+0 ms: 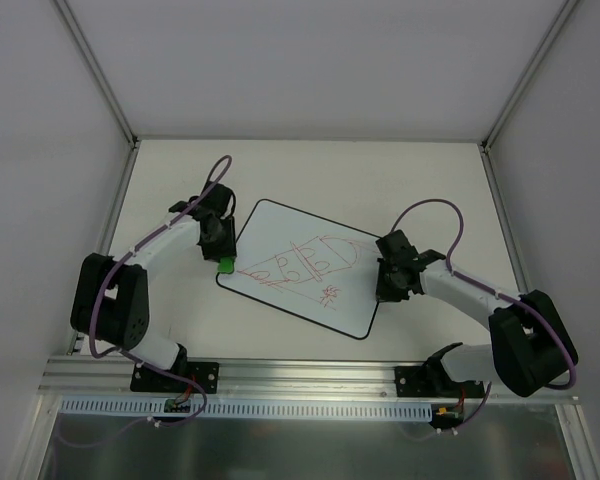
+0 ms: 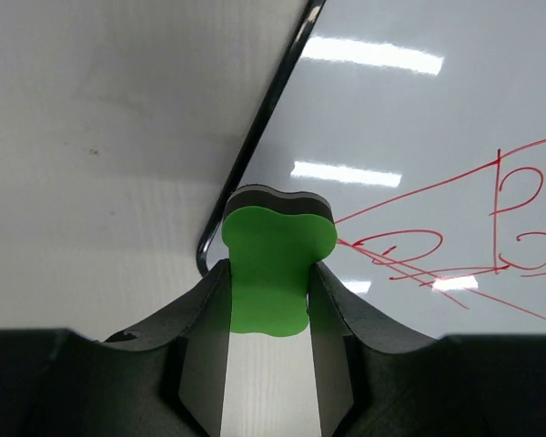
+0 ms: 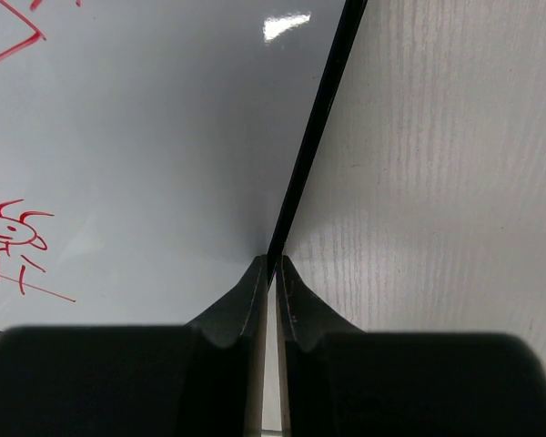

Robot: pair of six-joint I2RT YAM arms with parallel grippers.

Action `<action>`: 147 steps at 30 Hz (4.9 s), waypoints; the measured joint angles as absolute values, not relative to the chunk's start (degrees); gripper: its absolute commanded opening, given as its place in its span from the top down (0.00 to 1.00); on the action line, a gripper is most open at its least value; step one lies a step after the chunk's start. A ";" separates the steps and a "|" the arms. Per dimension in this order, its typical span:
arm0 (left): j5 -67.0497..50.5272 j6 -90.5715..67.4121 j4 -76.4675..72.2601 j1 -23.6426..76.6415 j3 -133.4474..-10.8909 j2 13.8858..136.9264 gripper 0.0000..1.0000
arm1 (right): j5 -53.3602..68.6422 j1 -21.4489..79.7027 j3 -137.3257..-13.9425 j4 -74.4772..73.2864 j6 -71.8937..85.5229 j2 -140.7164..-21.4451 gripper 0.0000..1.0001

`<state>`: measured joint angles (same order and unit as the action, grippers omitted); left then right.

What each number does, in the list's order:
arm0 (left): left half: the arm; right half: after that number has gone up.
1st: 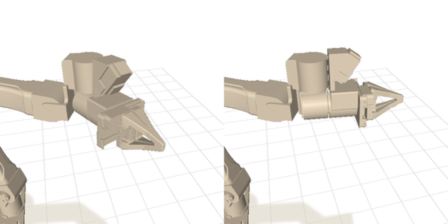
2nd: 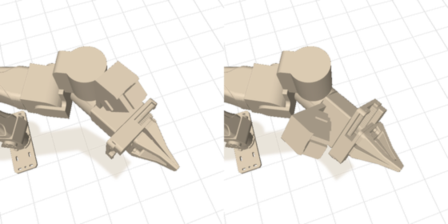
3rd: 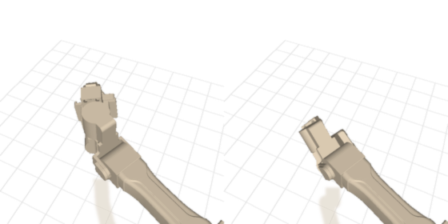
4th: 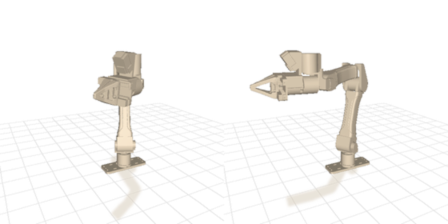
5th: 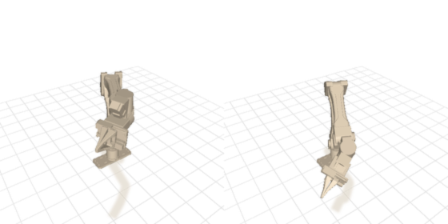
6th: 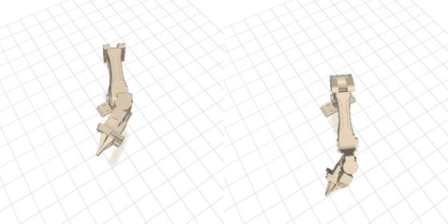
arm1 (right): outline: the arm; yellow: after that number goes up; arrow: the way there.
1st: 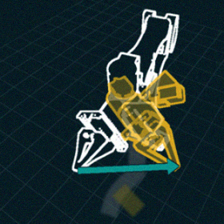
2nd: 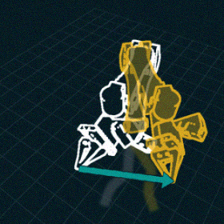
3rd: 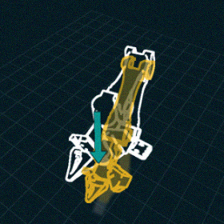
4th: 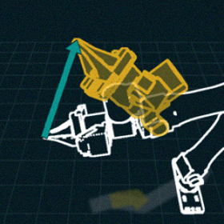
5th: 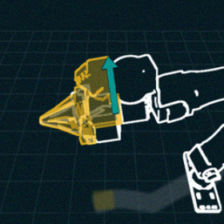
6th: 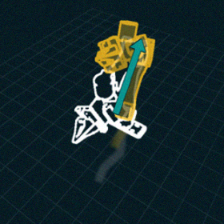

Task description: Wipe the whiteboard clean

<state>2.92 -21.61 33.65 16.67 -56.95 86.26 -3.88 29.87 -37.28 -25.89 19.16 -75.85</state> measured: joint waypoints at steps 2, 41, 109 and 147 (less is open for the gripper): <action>2.87 -21.76 33.61 18.11 -58.87 88.47 0.99 | -3.92 29.87 -37.28 -25.78 19.31 -75.96 0.90; 7.44 -35.73 32.95 39.44 -74.63 109.86 1.00 | -9.30 32.53 -36.67 -21.80 27.24 -76.23 1.00; 4.34 -37.04 40.38 31.88 -70.98 106.50 1.00 | -4.27 32.88 -35.86 -12.25 30.28 -78.70 1.00; 5.87 -30.74 39.35 38.37 -79.70 113.01 1.00 | -3.73 32.88 -36.07 -10.94 30.79 -79.48 1.00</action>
